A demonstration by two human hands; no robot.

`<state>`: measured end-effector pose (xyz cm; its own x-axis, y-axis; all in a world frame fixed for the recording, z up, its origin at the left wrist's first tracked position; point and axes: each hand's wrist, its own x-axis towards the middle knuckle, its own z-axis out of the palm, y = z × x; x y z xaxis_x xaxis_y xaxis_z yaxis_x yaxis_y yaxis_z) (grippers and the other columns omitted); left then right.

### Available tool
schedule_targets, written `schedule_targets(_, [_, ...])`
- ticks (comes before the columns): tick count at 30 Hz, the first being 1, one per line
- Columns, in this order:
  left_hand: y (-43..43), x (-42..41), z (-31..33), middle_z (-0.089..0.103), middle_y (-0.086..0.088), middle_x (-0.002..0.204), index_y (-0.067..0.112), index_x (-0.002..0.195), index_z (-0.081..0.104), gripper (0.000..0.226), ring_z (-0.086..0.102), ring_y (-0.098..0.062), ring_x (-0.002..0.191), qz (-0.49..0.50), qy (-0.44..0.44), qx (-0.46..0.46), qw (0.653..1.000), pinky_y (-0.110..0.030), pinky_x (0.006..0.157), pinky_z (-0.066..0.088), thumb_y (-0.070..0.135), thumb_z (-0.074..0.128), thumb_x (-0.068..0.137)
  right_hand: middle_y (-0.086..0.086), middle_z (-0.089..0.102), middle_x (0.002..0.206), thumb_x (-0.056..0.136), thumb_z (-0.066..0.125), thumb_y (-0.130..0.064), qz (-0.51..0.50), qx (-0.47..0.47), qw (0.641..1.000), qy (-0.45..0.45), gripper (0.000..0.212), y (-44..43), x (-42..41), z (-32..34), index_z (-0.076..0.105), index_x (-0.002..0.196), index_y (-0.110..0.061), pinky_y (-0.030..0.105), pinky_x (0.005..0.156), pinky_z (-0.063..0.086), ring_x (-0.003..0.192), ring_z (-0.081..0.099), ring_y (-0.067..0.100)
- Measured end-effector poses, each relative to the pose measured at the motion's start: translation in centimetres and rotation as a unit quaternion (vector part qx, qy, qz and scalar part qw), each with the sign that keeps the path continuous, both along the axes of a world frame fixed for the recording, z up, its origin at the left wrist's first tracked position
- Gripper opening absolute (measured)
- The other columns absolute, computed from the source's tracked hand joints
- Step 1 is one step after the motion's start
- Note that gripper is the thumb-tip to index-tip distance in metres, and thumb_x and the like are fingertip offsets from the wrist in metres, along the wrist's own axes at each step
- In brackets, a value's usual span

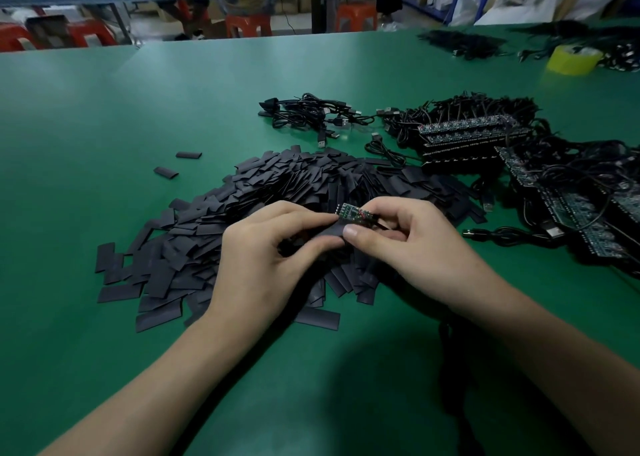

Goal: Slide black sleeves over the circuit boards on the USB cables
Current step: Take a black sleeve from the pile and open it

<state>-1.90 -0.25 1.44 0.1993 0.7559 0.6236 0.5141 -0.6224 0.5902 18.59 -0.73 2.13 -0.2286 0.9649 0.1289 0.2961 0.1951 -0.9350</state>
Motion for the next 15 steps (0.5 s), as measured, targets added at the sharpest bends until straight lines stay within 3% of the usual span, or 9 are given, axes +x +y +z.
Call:
schedule_targets(3, [0.2, -0.2, 0.2, 0.074, 0.01, 0.094, 0.018, 0.102, 0.082, 0.025, 0.067, -0.005, 0.082, 0.005, -0.044, -0.03, 0.999, -0.018, 0.076, 0.049, 0.03, 0.082, 0.08, -0.007, 0.052, 0.059, 0.095, 0.053, -0.057, -0.025, 0.025, 0.999, -0.015, 0.038, 0.2, 1.0, 0.6, 0.073, 0.093, -0.025, 0.021, 0.059, 0.035, 0.058, 0.047, 0.004])
schedule_targets(6, [0.3, -0.4, 0.0, 0.075, 0.013, 0.092, 0.021, 0.1, 0.082, 0.022, 0.068, -0.007, 0.08, 0.007, -0.066, -0.042, 0.997, -0.018, 0.074, 0.048, 0.031, 0.082, 0.08, 0.003, 0.036, 0.06, 0.097, 0.044, -0.058, -0.036, 0.028, 0.997, -0.055, 0.045, 0.4, 1.6, 1.0, 0.07, 0.083, -0.024, 0.033, 0.058, 0.028, 0.054, 0.035, 0.016])
schedule_targets(10, [0.4, -0.5, -0.3, 0.075, 0.013, 0.089, 0.024, 0.098, 0.082, 0.021, 0.069, -0.011, 0.079, -0.002, -0.09, -0.064, 0.994, -0.02, 0.073, 0.048, 0.034, 0.081, 0.08, 0.018, 0.042, 0.062, 0.098, 0.044, -0.055, -0.023, 0.04, 0.994, -0.099, 0.043, 0.0, 1.2, 1.3, 0.067, 0.077, -0.025, 0.047, 0.058, 0.034, 0.056, 0.04, 0.031])
schedule_targets(15, [0.3, -0.3, -0.2, 0.076, 0.011, 0.088, 0.024, 0.097, 0.082, 0.018, 0.071, -0.013, 0.08, -0.004, -0.082, -0.056, 0.995, -0.024, 0.073, 0.052, 0.032, 0.081, 0.08, -0.003, 0.044, 0.054, 0.1, 0.048, -0.049, -0.03, 0.048, 0.991, -0.118, 0.041, -0.4, 1.0, 1.2, 0.067, 0.074, -0.026, 0.04, 0.057, 0.034, 0.052, 0.04, 0.013])
